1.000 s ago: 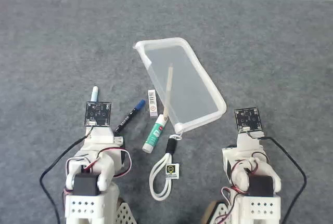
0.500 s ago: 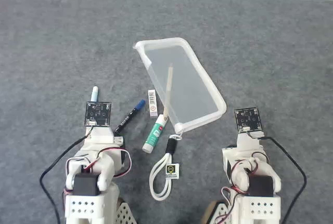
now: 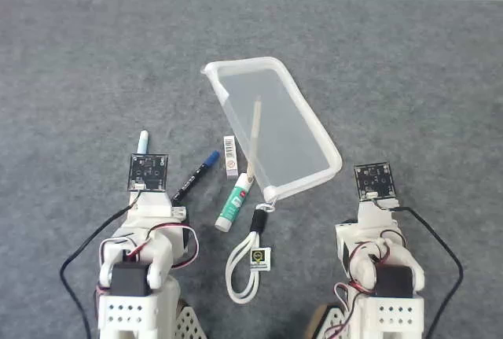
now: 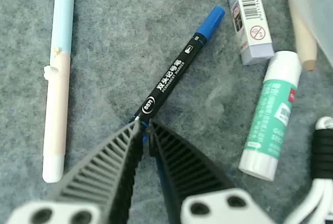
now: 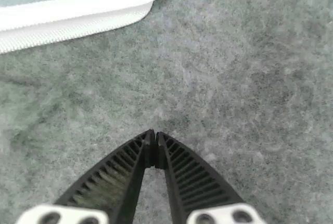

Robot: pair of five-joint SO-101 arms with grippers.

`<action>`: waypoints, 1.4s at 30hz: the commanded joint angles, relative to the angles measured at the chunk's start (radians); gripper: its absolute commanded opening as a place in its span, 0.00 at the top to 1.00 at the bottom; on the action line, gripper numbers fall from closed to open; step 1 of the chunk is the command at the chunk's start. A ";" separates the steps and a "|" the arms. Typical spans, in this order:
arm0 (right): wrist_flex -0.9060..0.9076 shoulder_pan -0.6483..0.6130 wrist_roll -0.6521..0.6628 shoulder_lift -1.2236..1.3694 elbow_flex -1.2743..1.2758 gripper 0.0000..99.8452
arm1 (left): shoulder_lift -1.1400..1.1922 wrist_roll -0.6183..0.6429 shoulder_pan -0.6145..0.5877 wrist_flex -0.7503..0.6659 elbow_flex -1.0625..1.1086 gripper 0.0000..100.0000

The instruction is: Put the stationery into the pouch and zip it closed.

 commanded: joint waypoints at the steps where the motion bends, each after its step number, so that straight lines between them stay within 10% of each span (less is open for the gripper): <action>1: 0.005 0.010 -0.005 -0.016 0.021 0.99 | -0.017 -0.005 0.000 0.005 -0.012 0.97; 31: 0.002 0.030 -0.002 -0.016 0.021 0.99 | -0.018 -0.009 0.155 -0.017 -0.084 0.97; 42: -0.197 0.007 -0.066 -0.016 -0.097 0.99 | -0.018 -0.012 -0.132 -0.029 -0.125 0.97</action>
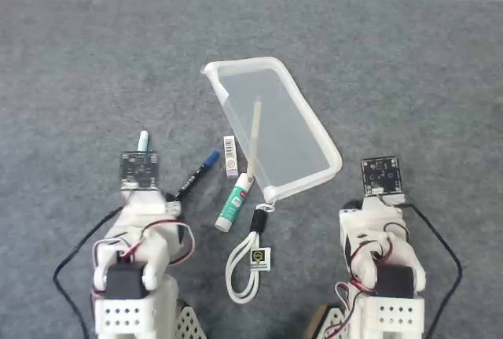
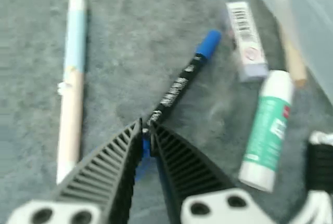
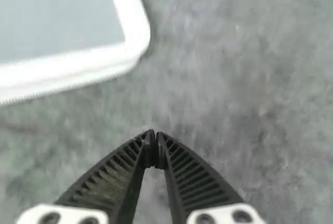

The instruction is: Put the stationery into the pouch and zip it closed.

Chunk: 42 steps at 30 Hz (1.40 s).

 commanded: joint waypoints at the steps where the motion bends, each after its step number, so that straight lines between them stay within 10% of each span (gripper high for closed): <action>1: -0.004 -0.010 -0.101 -0.016 -0.133 0.99 | -0.018 -0.017 -0.071 -0.044 -0.064 0.97; 17: 0.117 -0.305 -0.265 0.024 -0.500 0.99 | -0.018 -0.078 -0.081 -0.109 -0.035 0.97; 42: -0.229 -0.725 -0.446 1.020 -0.658 0.95 | -0.018 -0.074 -0.083 -0.160 -0.005 0.97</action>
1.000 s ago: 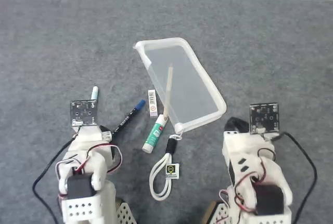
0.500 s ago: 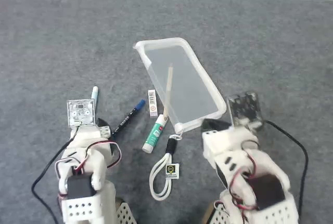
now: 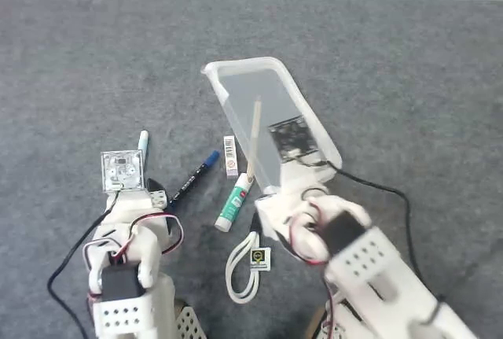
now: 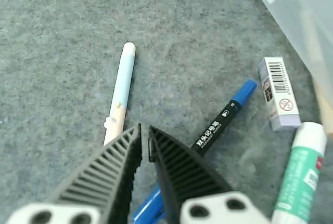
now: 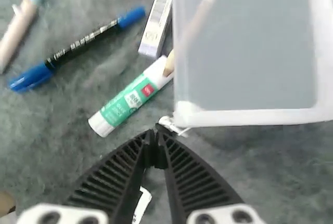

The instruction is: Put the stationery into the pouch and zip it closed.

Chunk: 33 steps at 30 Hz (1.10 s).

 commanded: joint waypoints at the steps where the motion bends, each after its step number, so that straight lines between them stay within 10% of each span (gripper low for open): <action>1: -0.073 -0.024 -0.054 0.119 -0.069 0.92 | -0.018 -0.008 -0.002 -0.028 -0.007 0.97; 33: -0.065 -0.137 -0.301 0.753 -0.325 0.87 | -0.018 -0.012 -0.002 -0.075 0.036 0.97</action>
